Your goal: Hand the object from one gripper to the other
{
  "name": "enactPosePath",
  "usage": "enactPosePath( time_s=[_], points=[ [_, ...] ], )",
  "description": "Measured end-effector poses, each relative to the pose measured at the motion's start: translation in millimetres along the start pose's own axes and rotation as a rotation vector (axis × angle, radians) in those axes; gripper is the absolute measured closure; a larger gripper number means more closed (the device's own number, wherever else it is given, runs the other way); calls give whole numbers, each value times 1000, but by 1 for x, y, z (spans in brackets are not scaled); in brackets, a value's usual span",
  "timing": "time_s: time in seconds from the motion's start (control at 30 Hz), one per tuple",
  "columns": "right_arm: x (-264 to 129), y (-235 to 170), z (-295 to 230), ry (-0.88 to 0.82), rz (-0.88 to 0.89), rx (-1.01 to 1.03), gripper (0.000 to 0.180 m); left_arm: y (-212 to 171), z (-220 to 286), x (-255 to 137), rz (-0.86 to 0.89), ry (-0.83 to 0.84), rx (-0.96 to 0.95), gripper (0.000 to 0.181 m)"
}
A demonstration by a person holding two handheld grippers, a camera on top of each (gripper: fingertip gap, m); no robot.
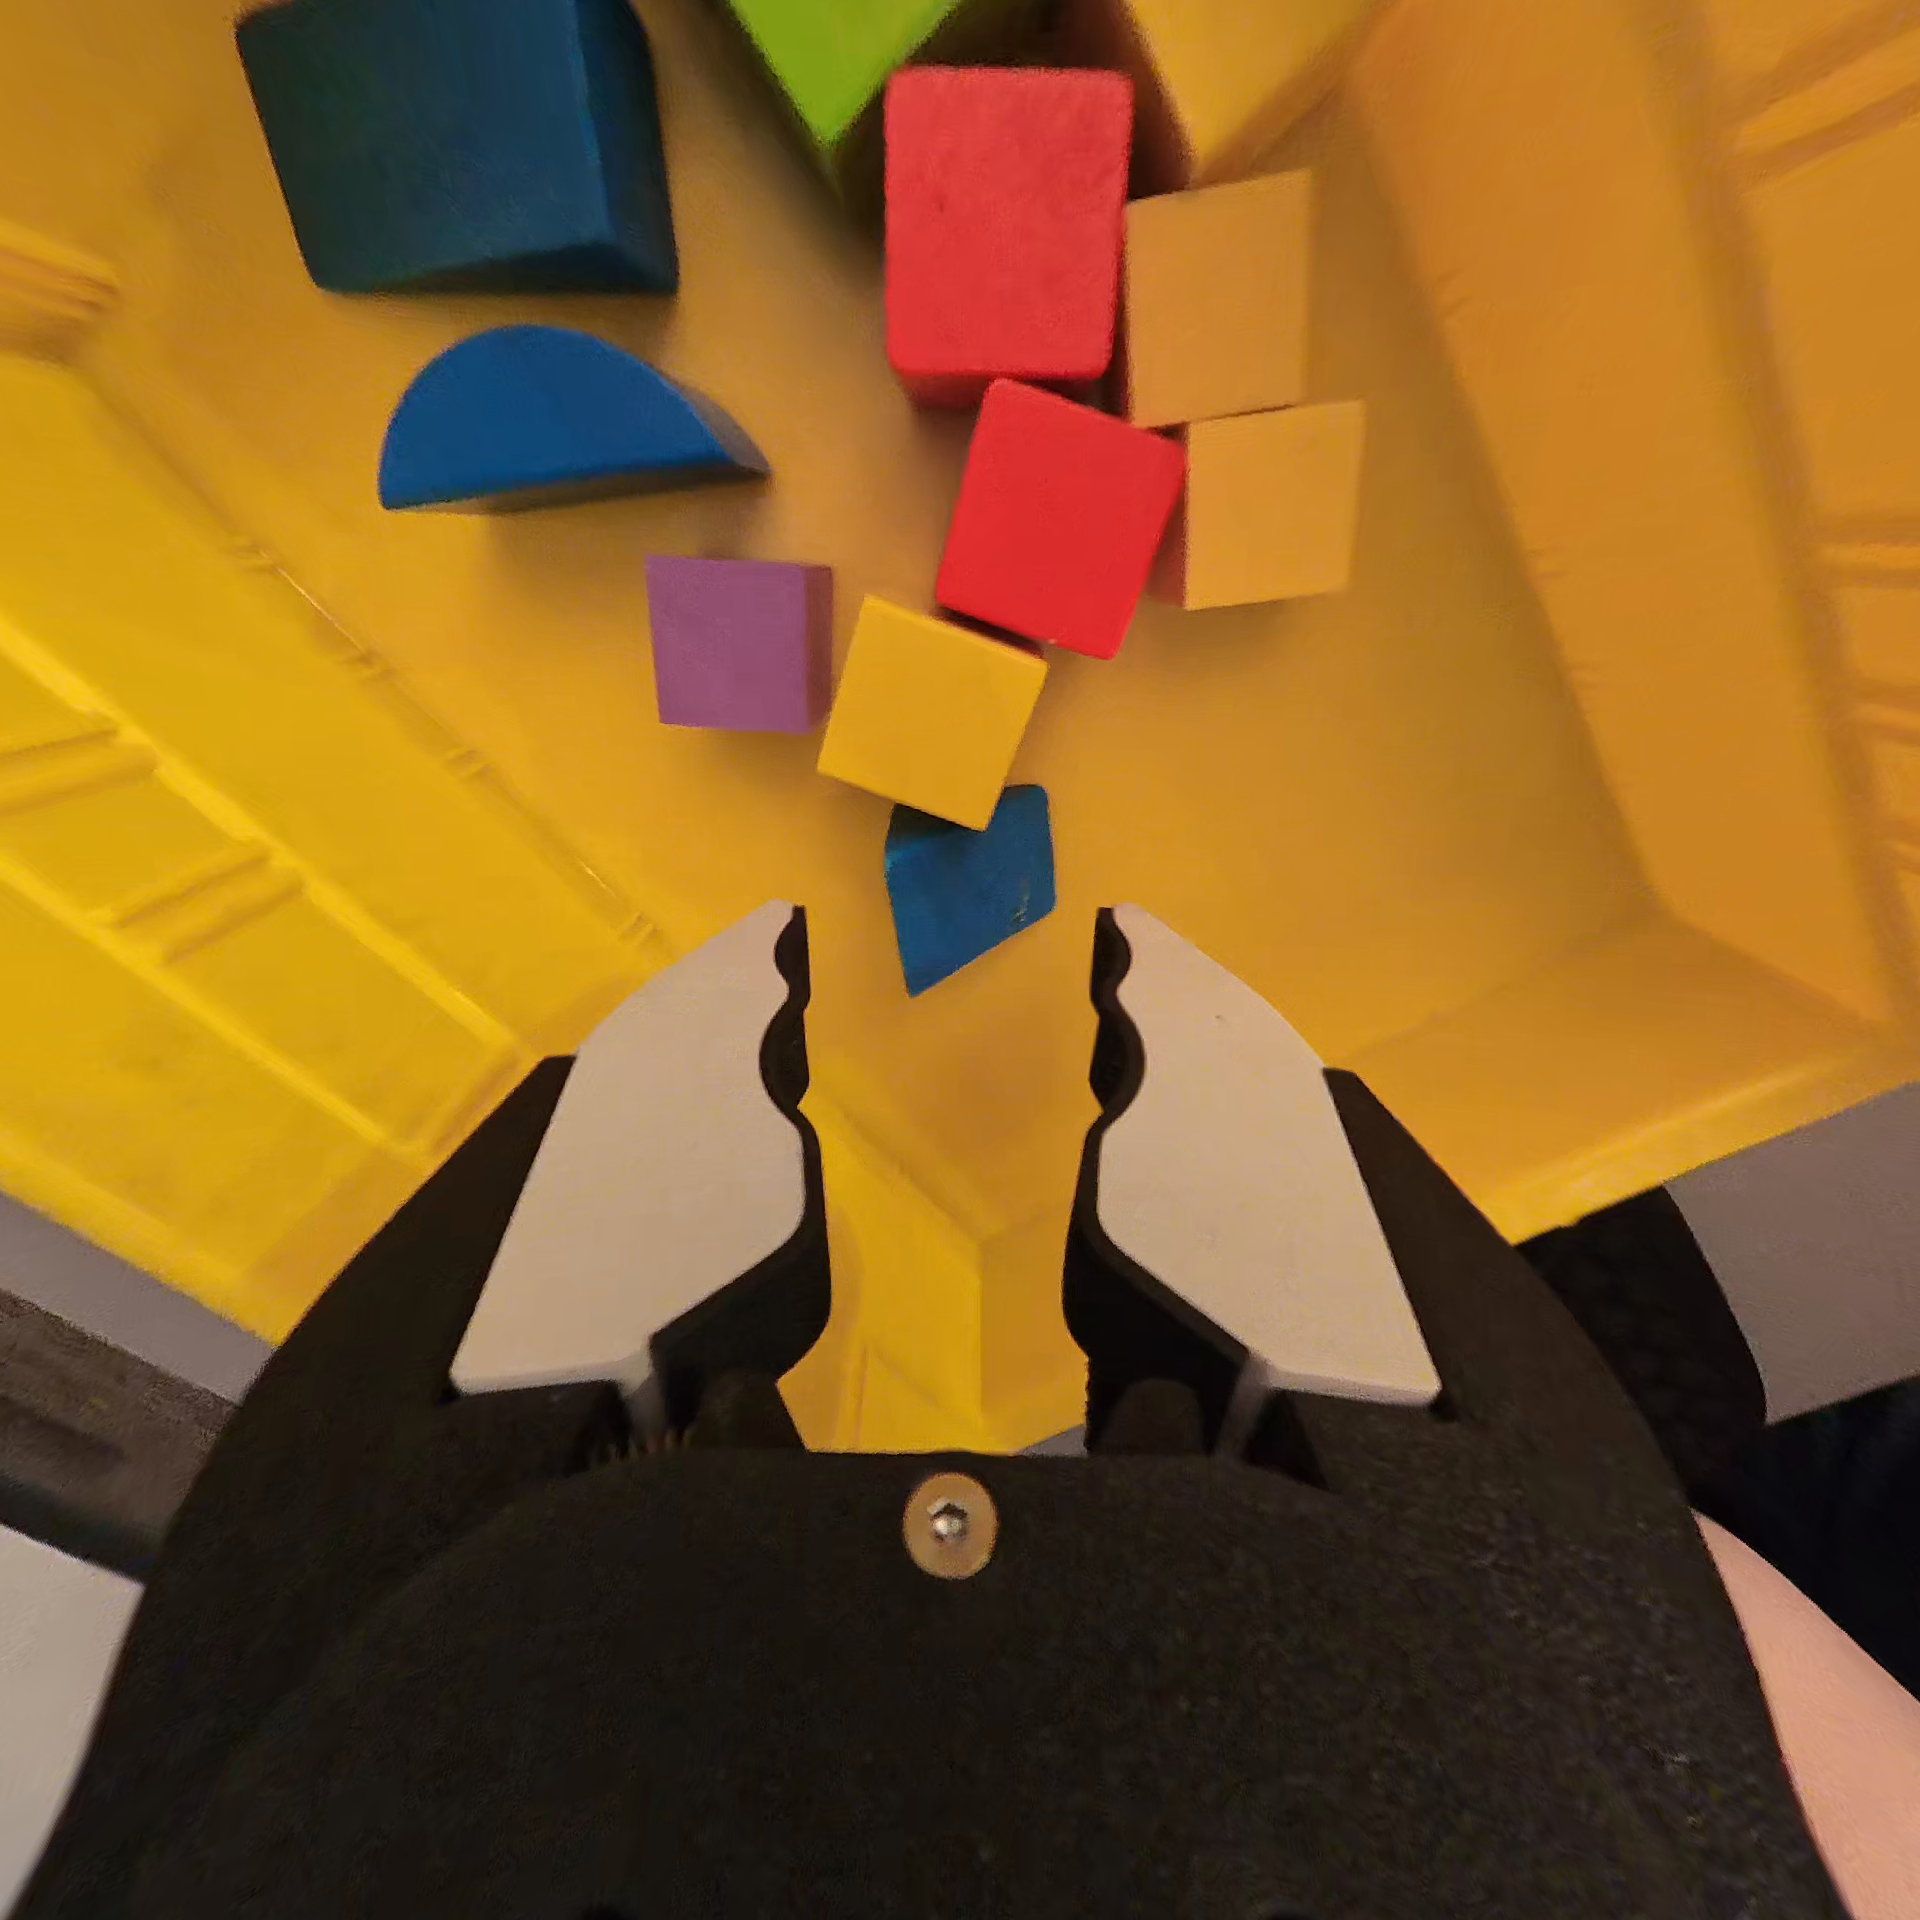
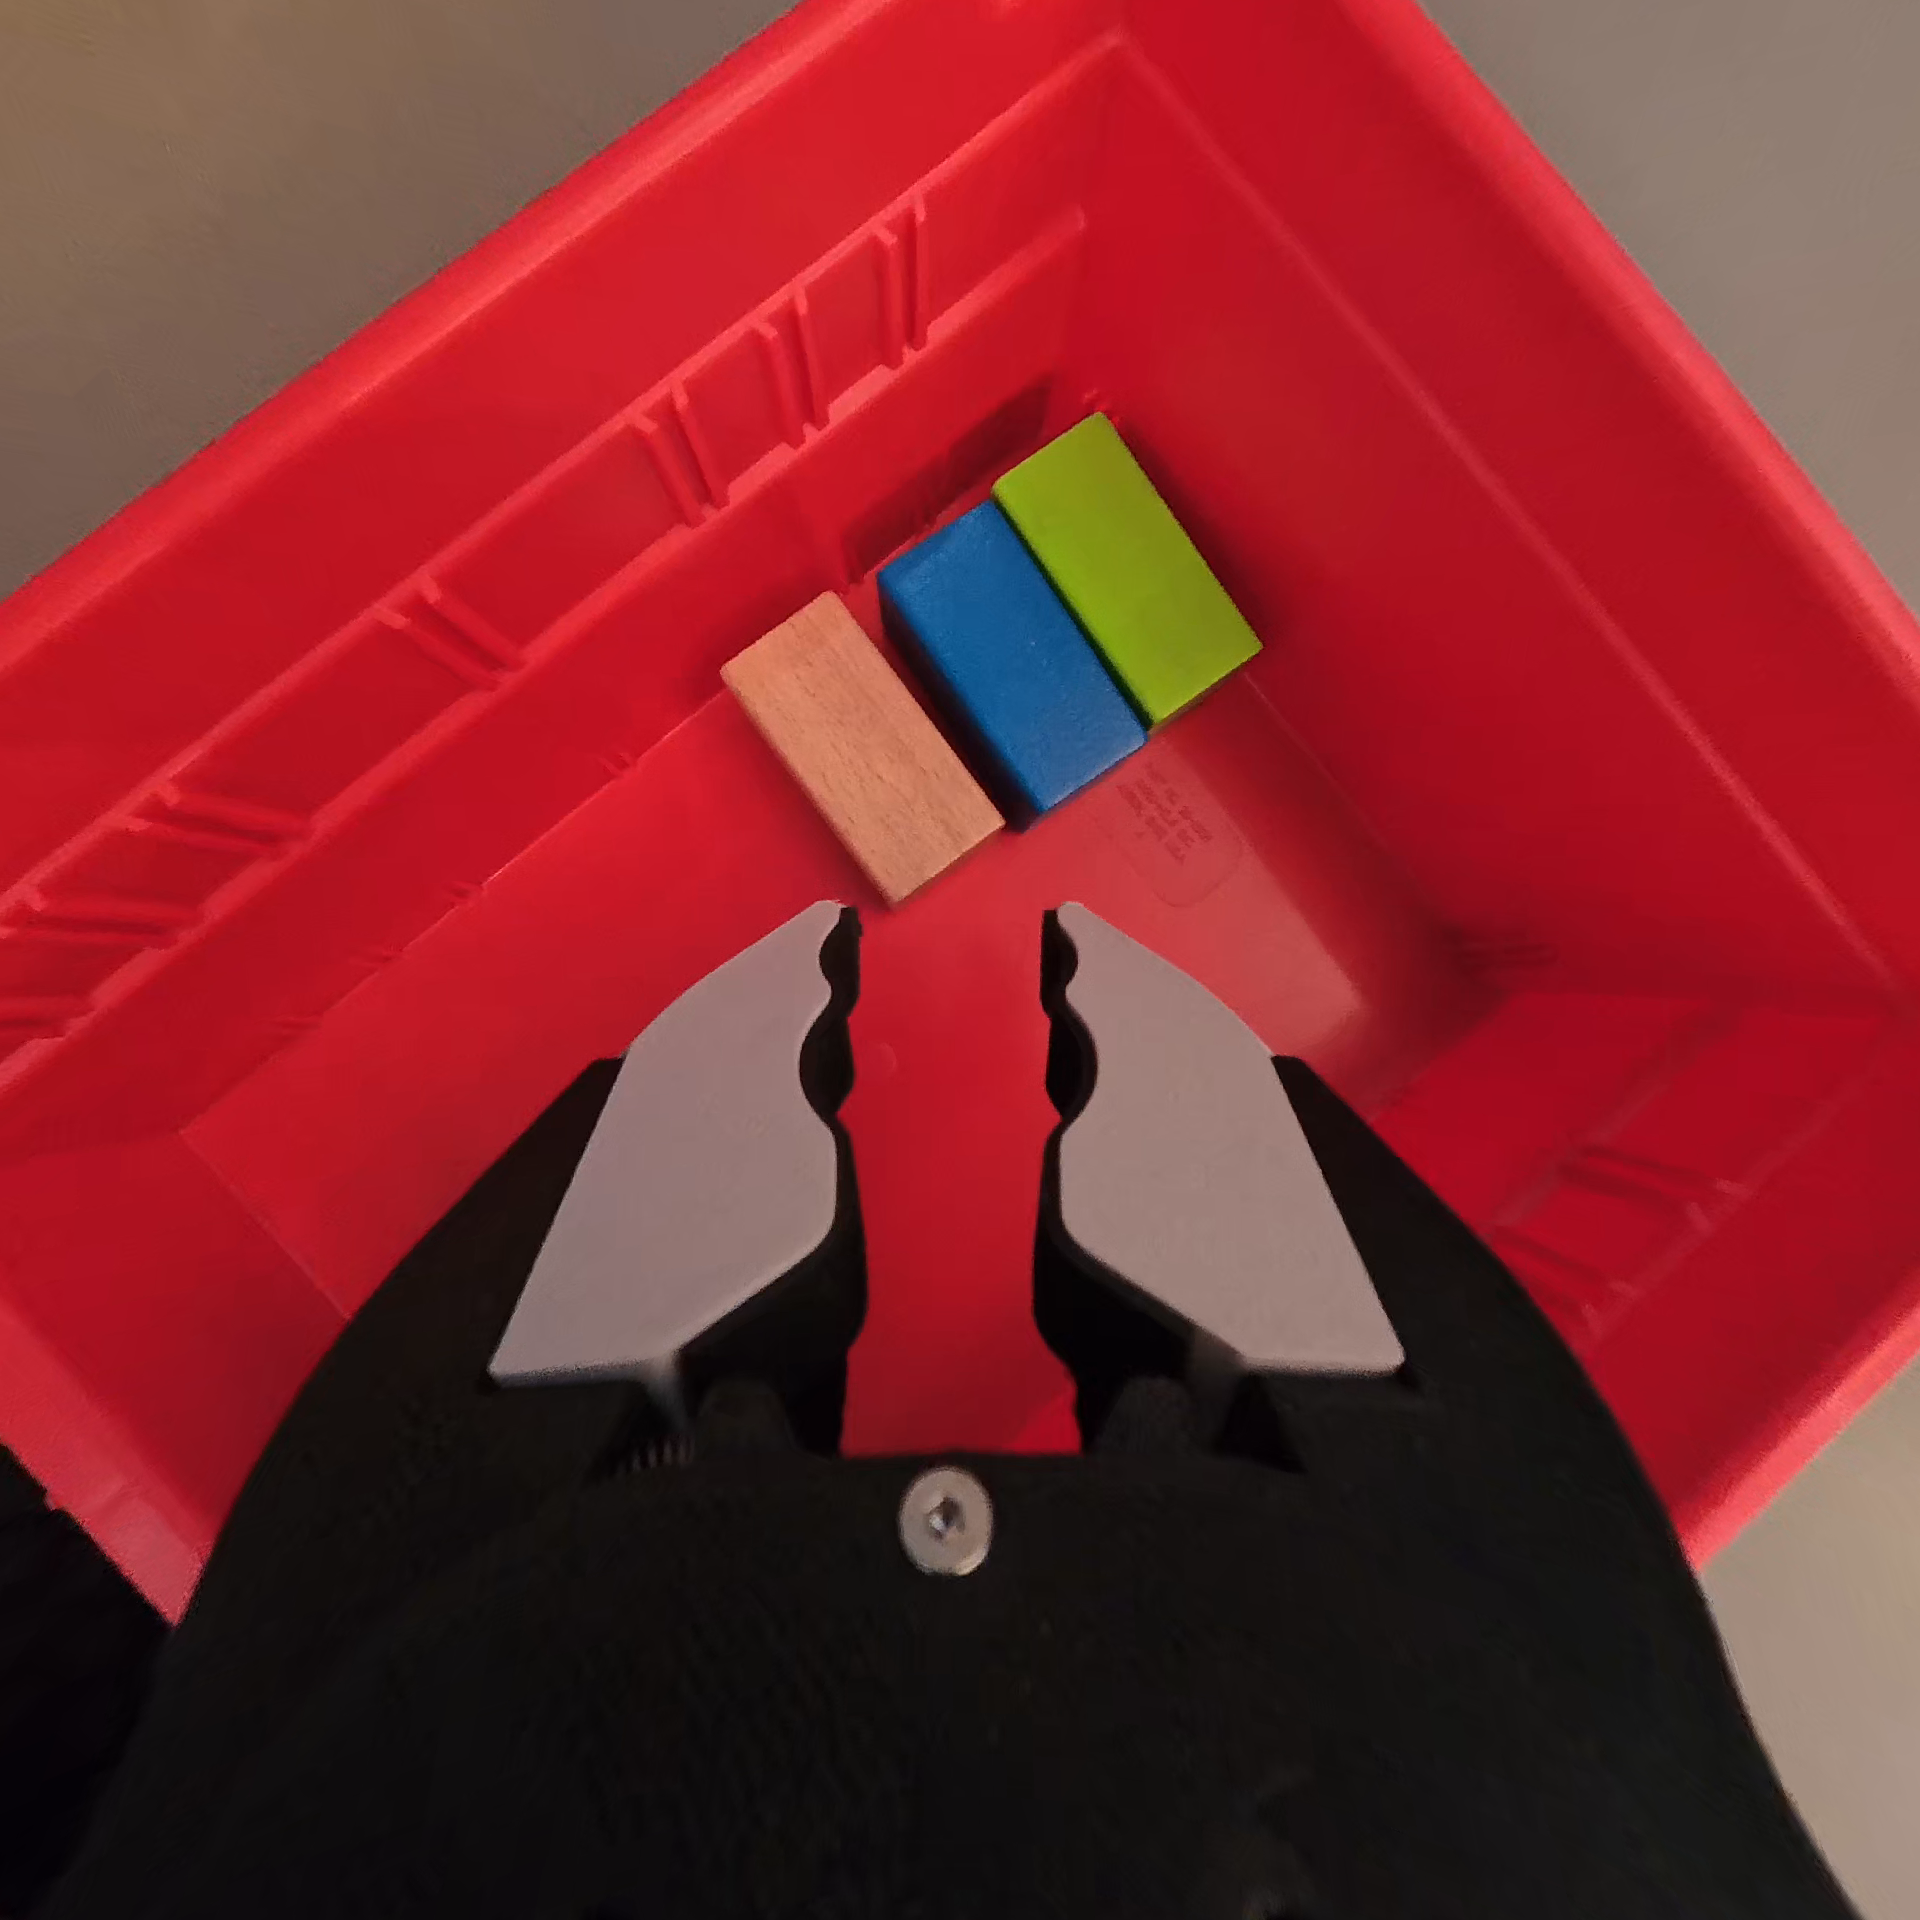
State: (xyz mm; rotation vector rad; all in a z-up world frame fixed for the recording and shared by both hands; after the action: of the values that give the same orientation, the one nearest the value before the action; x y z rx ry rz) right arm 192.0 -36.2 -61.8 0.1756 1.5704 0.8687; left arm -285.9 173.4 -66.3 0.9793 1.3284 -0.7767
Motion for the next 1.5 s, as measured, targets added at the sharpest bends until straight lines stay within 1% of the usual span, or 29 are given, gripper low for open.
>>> enactPosePath(
  time_s=[0.17,0.3,0.37,0.47,0.57,0.77,0.83,0.97,1.13,1.2,1.27,1.33,1.4,1.5],
  points=[
    [-2,3,-2,-2,11,-20,146,1,-3,11,-26,-39,-39,135],
    [-4,7,-6,-3,13,-49,147,1,-4,19,-33,-80,-52,148],
    [-4,8,-8,2,15,-55,147,1,-4,20,-30,-111,-73,149],
    [-5,9,-8,4,16,-59,147,0,-5,21,-32,-148,-104,160],
    [-4,9,-9,10,13,-60,148,0,-6,22,-44,-196,-164,160],
    [-3,8,-9,15,7,-63,148,-3,-4,23,-95,-357,-300,161],
    [-3,8,-9,15,5,-65,148,-4,-5,23,-94,-361,-305,161],
    [-3,8,-9,16,-1,-67,149,-2,-7,15,-65,-312,-278,161],
    [-5,11,-9,-4,10,-79,149,4,-1,-14,25,-239,-240,161],
    [-9,15,-7,-38,32,-90,149,7,3,-31,92,-210,-207,161],
    [-17,25,-6,-96,76,-109,149,12,10,-53,201,-215,-169,161],
    [-30,41,-6,-185,162,-152,149,18,22,-79,348,-267,-114,161],
    [-46,66,-17,-262,303,-242,149,23,39,-104,479,-370,-47,161],
    [-66,109,-57,-332,535,-429,139,29,65,-131,616,-515,63,161]
  ],
)
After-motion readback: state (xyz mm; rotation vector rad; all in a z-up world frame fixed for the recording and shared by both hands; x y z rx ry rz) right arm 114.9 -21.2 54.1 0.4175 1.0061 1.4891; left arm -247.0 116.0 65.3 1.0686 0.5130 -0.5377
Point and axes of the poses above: each gripper's, where its closed fingertips meet, x out along the fingers, y out of its top, z = x × y across the jaws, the point moved 6 cm from there along -x, back along the fingers, and after that the axes turned 3 degrees about z, right-handed, at the moved point
